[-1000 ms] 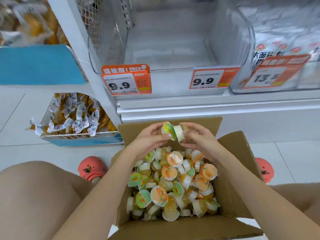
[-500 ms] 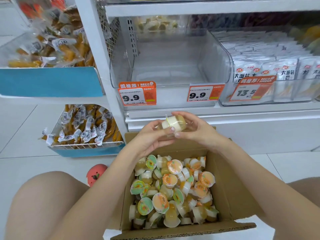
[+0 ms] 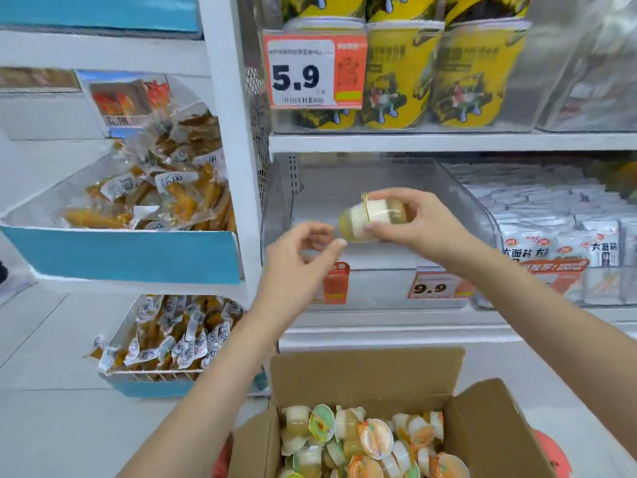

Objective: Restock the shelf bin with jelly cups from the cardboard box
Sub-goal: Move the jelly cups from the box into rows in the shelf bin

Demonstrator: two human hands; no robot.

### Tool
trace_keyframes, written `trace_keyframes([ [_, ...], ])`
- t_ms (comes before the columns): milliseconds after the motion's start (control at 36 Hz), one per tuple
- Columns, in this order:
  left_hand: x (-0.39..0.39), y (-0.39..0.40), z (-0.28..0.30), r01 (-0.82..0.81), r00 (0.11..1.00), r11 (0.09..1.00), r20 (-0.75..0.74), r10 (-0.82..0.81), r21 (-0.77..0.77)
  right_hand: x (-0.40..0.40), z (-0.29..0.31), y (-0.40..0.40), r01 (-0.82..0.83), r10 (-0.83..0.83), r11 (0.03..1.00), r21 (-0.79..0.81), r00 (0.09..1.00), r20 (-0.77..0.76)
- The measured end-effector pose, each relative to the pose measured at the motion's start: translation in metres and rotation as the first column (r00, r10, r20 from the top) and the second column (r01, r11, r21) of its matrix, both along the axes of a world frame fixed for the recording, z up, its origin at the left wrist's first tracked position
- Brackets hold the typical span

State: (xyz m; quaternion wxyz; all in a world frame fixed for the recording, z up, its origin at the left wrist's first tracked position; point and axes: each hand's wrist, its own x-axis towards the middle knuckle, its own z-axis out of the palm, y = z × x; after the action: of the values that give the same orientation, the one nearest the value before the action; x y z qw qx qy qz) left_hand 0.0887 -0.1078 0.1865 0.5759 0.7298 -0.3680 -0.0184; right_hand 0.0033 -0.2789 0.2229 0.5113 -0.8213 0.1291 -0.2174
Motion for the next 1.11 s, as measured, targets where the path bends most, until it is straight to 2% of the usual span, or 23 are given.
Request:
trace_keyframes([
  [28,0.010,0.003,-0.003,-0.060,0.967,0.995,0.250,0.037,0.085,0.014,0.005,-0.008,0.027,-0.027,1.000,-0.009,0.999,-0.024],
  [56,0.019,0.006,-0.008,-0.100,0.899,0.974,0.438,0.000,0.204,0.030,0.007,-0.017,0.049,-0.052,0.998,-0.047,0.996,-0.075],
  [83,0.026,0.010,-0.014,-0.131,0.830,0.929,0.551,-0.089,0.347,0.046,0.008,-0.024,0.056,-0.074,0.991,-0.124,0.987,-0.146],
  [139,0.030,0.015,-0.021,-0.203,0.764,0.778,0.593,-0.254,0.594,0.079,0.002,-0.038,0.022,-0.113,0.950,-0.312,0.954,-0.277],
  [167,0.031,0.016,-0.023,-0.221,0.765,0.720,0.575,-0.290,0.658,0.095,-0.004,-0.043,-0.001,-0.130,0.923,-0.384,0.939,-0.317],
  [194,0.033,0.016,-0.025,-0.218,0.779,0.702,0.554,-0.293,0.678,0.111,-0.012,-0.048,-0.020,-0.144,0.903,-0.429,0.927,-0.347],
  [306,0.037,0.014,-0.023,-0.176,0.830,0.736,0.500,-0.246,0.654,0.164,-0.045,-0.059,-0.007,-0.198,0.885,-0.466,0.900,-0.389],
  [444,0.036,0.011,-0.022,-0.132,0.845,0.756,0.471,-0.252,0.641,0.212,-0.078,-0.063,-0.049,-0.135,0.895,-0.444,0.918,-0.373],
  [556,0.041,0.013,-0.028,-0.095,0.813,0.814,0.517,-0.269,0.573,0.234,-0.092,-0.061,-0.070,-0.101,0.901,-0.428,0.926,-0.364],
  [639,0.041,0.013,-0.031,-0.099,0.818,0.811,0.512,-0.264,0.576,0.240,-0.098,-0.060,-0.088,-0.063,0.896,-0.436,0.945,-0.321],
  [778,0.040,0.011,-0.032,-0.106,0.827,0.817,0.506,-0.243,0.566,0.237,-0.111,-0.062,0.006,-0.044,0.956,-0.292,0.991,-0.124],
  [861,0.037,0.011,-0.027,-0.082,0.849,0.825,0.473,-0.236,0.559,0.234,-0.111,-0.060,0.048,-0.067,0.979,-0.197,0.993,-0.092],
  [1000,0.034,0.010,-0.026,-0.098,0.868,0.808,0.446,-0.216,0.582,0.236,-0.115,-0.052,0.005,-0.010,0.995,-0.102,0.998,-0.054],
  [1111,0.033,0.009,-0.026,-0.111,0.872,0.789,0.439,-0.214,0.605,0.242,-0.121,-0.048,0.046,-0.049,0.993,-0.109,0.999,-0.021],
])
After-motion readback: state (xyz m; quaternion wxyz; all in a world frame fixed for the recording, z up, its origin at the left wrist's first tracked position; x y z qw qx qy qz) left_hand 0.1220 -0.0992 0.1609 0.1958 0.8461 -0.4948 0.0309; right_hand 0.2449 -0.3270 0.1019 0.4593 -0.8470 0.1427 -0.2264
